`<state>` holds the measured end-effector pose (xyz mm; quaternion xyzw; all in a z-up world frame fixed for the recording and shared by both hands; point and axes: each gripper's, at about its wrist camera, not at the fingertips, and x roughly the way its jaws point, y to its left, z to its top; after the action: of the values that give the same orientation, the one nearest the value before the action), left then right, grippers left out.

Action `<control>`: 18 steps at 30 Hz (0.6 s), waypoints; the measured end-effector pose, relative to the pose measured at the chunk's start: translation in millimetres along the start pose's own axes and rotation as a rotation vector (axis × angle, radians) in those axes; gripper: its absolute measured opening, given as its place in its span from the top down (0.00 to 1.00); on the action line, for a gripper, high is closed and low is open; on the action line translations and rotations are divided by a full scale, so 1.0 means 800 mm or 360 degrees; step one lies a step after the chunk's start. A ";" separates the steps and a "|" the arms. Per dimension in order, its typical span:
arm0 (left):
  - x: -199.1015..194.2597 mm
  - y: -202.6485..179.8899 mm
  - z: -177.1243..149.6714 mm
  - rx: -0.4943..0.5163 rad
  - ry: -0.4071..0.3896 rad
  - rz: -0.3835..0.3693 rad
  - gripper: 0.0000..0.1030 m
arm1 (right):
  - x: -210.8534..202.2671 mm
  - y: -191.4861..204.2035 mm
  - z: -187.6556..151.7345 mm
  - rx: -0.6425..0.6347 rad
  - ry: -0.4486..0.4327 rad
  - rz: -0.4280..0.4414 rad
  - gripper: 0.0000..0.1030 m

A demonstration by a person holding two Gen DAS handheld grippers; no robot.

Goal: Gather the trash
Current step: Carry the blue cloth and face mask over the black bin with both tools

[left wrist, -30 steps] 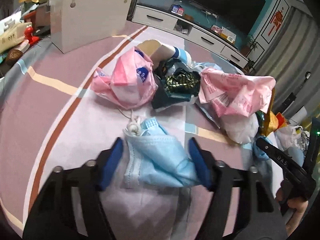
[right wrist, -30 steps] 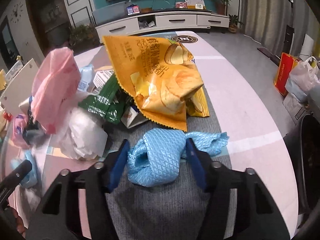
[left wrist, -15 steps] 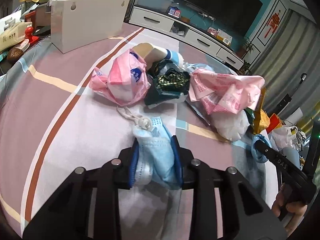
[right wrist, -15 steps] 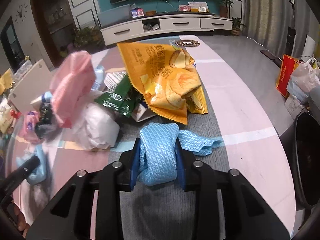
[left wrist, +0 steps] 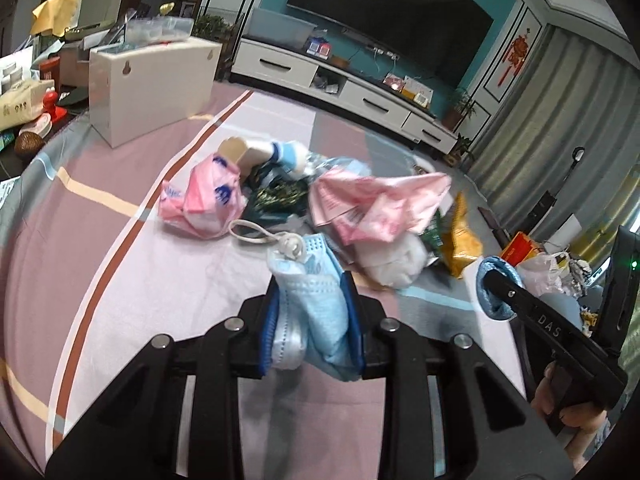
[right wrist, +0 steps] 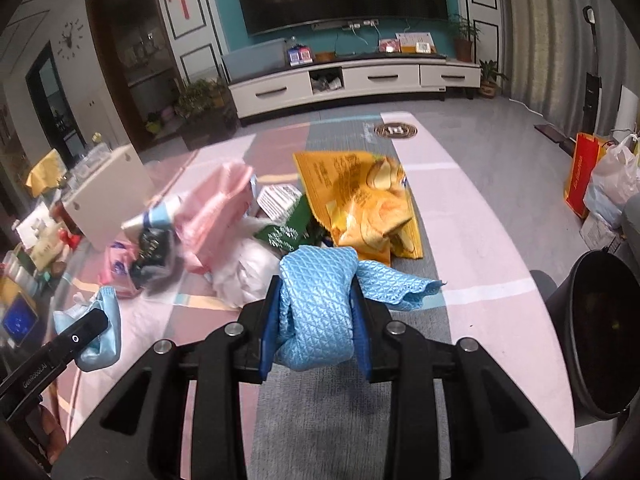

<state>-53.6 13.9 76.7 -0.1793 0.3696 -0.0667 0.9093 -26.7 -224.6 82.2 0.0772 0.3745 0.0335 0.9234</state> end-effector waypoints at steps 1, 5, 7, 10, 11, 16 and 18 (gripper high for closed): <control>-0.006 -0.008 0.002 0.0018 -0.0016 -0.0020 0.71 | -0.007 -0.001 0.002 0.0002 -0.0018 0.0016 0.69; -0.031 -0.042 0.001 0.0089 -0.0098 -0.0051 0.71 | -0.035 -0.004 0.009 -0.0002 -0.0097 0.0041 0.69; -0.039 -0.062 0.001 0.0126 -0.0123 -0.0073 0.71 | -0.050 -0.008 0.013 0.0000 -0.0138 0.0043 0.69; -0.047 -0.087 0.001 0.0156 -0.0145 -0.0119 0.71 | -0.071 -0.017 0.016 0.0016 -0.0199 0.0043 0.69; -0.048 -0.091 0.001 0.0159 -0.0144 -0.0132 0.71 | -0.078 -0.020 0.017 0.0020 -0.0222 0.0044 0.69; -0.053 -0.126 -0.004 0.0183 -0.0150 -0.0204 0.71 | -0.109 -0.042 0.020 0.0039 -0.0324 0.0016 0.69; -0.053 -0.140 -0.006 0.0202 -0.0153 -0.0223 0.71 | -0.119 -0.052 0.021 0.0062 -0.0350 0.0008 0.69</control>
<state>-86.2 -80.4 143.0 -0.1496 0.3073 -0.1448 0.9286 -83.4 -279.0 152.6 0.0992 0.2712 0.0199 0.9572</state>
